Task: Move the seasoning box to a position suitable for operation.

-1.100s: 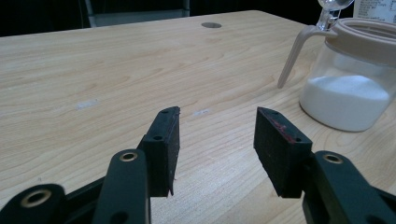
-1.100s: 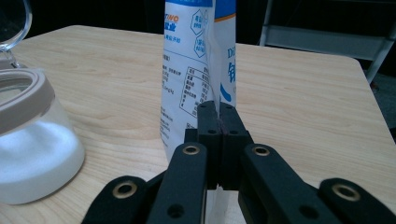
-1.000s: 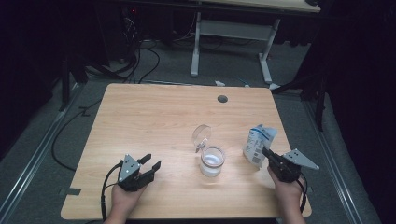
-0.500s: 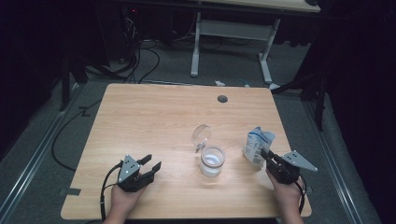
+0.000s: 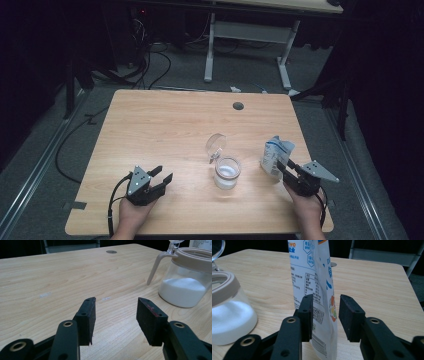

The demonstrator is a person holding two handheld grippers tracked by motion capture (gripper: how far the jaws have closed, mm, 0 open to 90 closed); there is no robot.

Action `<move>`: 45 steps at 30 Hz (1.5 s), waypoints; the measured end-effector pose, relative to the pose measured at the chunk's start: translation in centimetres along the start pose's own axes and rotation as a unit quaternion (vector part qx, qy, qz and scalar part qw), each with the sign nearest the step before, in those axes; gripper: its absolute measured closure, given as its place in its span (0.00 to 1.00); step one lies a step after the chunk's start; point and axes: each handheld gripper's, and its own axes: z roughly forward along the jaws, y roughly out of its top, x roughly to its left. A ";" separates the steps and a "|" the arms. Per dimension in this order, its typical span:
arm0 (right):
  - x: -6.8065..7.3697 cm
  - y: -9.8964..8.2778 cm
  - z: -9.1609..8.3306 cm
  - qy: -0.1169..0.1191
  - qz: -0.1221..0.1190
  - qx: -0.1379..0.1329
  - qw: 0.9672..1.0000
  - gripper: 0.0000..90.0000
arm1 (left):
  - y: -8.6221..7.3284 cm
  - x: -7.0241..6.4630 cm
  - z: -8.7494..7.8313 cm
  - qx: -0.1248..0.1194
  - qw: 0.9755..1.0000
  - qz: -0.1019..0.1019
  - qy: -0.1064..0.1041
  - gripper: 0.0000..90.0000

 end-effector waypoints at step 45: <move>3.1 -2.1 -3.4 -0.025 -0.042 0.027 0.998 0.67 | 0.1 -0.4 0.6 0.024 1.000 0.006 0.019 0.58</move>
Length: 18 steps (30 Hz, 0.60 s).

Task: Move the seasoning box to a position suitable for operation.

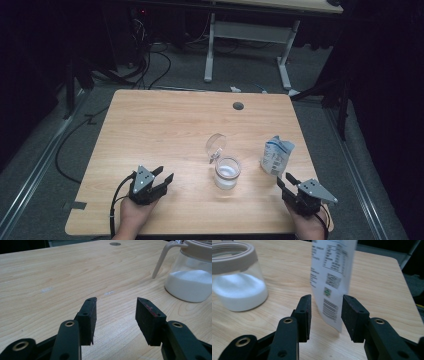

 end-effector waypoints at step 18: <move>3.3 2.0 5.5 0.065 -0.025 0.032 0.997 0.73 | 0.5 -0.4 0.9 0.003 0.999 -0.043 -0.016 0.68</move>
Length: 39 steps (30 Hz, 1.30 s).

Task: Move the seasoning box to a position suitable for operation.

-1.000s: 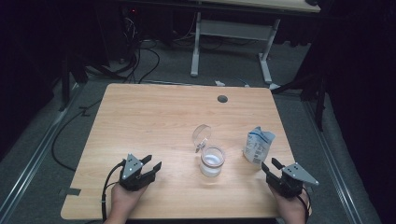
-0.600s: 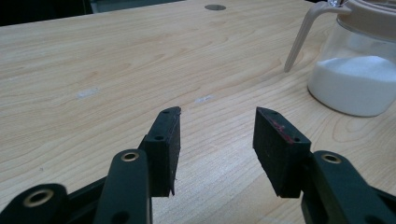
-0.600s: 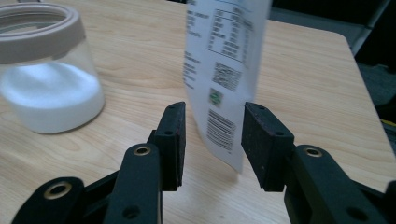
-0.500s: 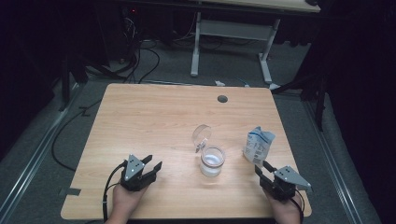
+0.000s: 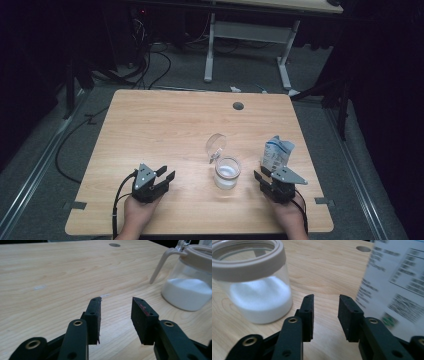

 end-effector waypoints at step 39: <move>4.1 0.6 0.8 0.058 -0.028 0.002 0.998 1.00 | 8.0 -5.1 6.5 -0.023 0.998 -0.019 -0.063 0.96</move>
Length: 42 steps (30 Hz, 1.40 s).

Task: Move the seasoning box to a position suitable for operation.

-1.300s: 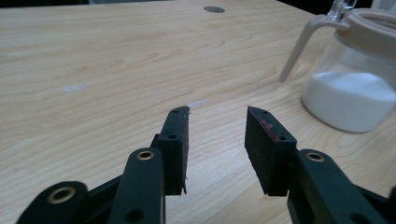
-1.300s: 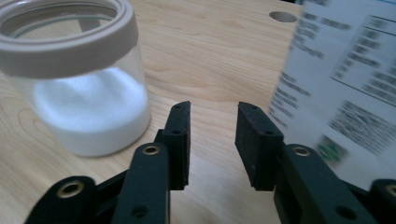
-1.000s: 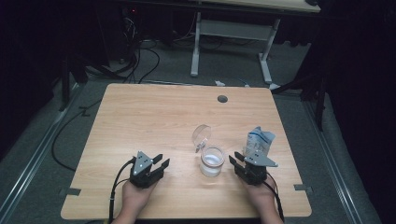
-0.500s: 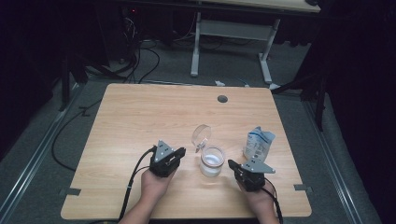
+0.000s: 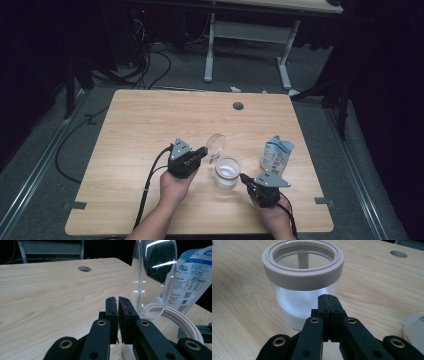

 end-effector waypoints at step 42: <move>-1.2 1.0 -0.3 -0.008 0.012 -0.020 1.000 1.00 | -7.7 6.2 -7.6 0.053 0.991 0.026 0.120 0.65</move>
